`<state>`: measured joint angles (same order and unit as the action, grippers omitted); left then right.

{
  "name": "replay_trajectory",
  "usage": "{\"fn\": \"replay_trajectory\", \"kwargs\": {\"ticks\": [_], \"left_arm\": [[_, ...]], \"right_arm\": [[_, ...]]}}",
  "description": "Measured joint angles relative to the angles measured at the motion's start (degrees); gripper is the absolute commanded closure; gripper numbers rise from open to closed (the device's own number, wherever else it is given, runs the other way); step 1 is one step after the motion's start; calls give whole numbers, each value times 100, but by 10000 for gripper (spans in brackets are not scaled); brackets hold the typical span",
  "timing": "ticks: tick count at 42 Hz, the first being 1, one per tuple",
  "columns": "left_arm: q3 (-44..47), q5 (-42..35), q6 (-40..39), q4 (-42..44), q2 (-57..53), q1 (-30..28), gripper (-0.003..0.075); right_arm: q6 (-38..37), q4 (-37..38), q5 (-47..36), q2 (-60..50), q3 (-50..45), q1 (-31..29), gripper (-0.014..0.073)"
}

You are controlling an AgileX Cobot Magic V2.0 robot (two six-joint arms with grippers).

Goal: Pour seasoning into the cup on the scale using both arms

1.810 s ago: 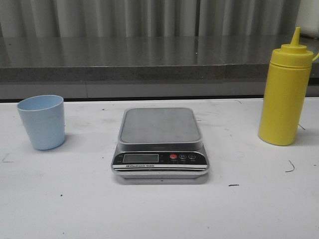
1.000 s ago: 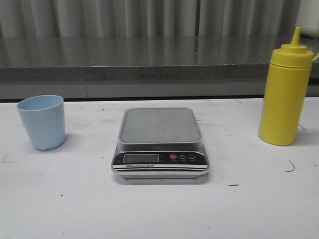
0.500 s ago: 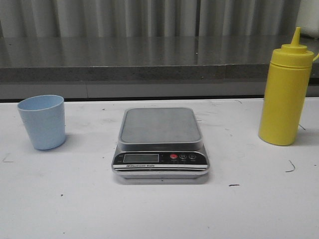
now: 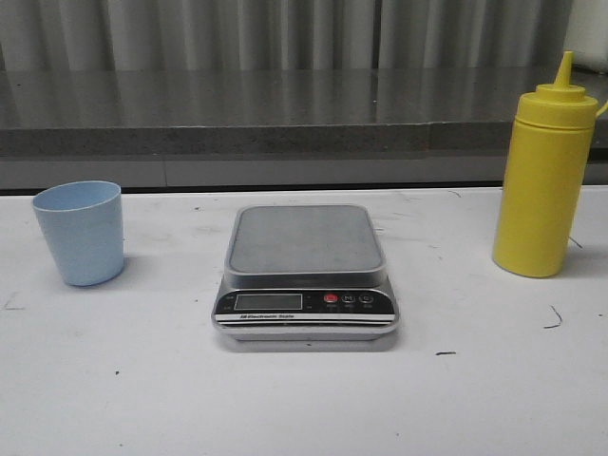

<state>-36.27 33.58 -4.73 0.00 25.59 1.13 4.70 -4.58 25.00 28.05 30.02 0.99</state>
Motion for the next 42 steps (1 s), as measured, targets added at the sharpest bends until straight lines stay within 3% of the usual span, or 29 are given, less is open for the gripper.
{"fn": "replay_trajectory", "kwargs": {"ticks": [9,13,15,20,24,27,42], "left_arm": [[0,61,0,0,372,0,739],[0,84,0,0,474,0,710],[0,84,0,32,531,0,661],[0,84,0,131,632,0,423],[0,84,0,155,725,0,256],[0,84,0,154,852,0,224],[-833,200,0,154,2635,658,227]], "right_arm": [[0,0,99,633,-55,0,701],[0,0,102,797,-69,0,589],[0,0,112,843,-69,0,505],[0,0,150,887,-69,0,228],[0,0,150,896,-69,0,123],[0,0,150,896,-69,0,114],[0,4,170,896,-69,0,114]]}}
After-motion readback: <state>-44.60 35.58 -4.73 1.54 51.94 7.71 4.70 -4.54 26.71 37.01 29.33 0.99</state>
